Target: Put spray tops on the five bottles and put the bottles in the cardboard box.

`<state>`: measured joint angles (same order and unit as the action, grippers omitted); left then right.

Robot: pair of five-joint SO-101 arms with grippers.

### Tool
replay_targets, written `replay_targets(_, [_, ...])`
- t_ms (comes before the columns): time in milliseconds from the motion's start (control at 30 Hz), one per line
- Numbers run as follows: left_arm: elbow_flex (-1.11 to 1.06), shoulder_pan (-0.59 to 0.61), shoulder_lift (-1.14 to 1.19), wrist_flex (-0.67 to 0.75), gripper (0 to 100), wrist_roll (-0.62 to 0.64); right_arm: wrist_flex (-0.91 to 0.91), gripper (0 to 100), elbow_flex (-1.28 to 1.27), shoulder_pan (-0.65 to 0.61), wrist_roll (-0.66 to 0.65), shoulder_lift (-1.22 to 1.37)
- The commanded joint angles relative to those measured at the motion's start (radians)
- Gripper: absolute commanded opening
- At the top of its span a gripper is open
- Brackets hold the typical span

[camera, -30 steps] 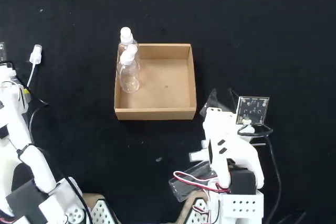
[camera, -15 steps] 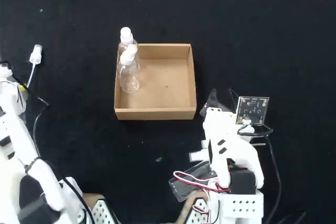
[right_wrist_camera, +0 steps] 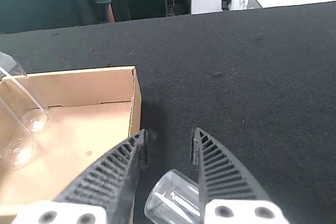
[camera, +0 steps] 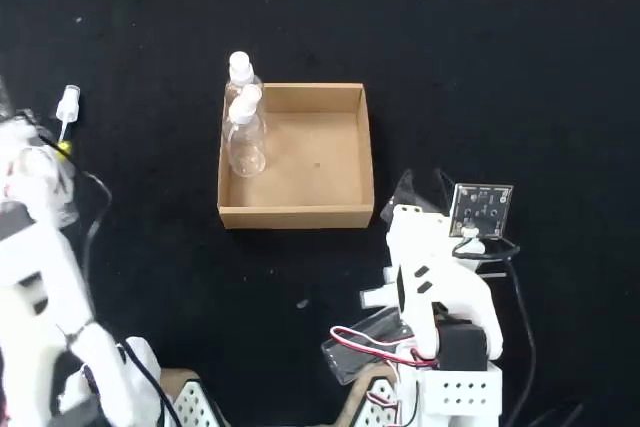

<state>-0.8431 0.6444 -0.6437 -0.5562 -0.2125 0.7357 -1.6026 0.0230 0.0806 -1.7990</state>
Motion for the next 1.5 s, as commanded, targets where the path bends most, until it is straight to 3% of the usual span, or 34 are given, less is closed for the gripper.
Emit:
replay_targets(0, [-0.150,-0.070,-0.199,0.176,4,0.015,-0.025,13.0,0.036,-0.008,-0.009,-0.093])
replay_targets(100, [-0.232,-0.082,-0.253,0.262,4,0.029,-0.025,13.0,0.036,-0.008,-0.009,-0.093])
replay_targets(367, [-0.263,-0.174,-0.212,0.482,4,0.285,-0.026,13.0,0.036,-0.008,-0.009,-0.093])
replay_targets(700, [-0.384,-0.271,0.144,1.134,4,0.299,-0.026,13.0,0.033,-0.008,-0.009,-0.093])
replay_targets(833, [-0.389,-0.278,0.295,1.333,4,0.298,-0.026,13.0,0.033,-0.008,-0.009,-0.093])
replay_targets(1100, [-0.392,-0.303,0.512,1.533,4,0.304,-0.026,13.0,0.031,-0.008,-0.009,-0.093])
replay_targets(1467, [-0.441,-0.315,0.663,1.691,4,0.304,-0.026,13.0,0.031,-0.008,-0.009,-0.093])
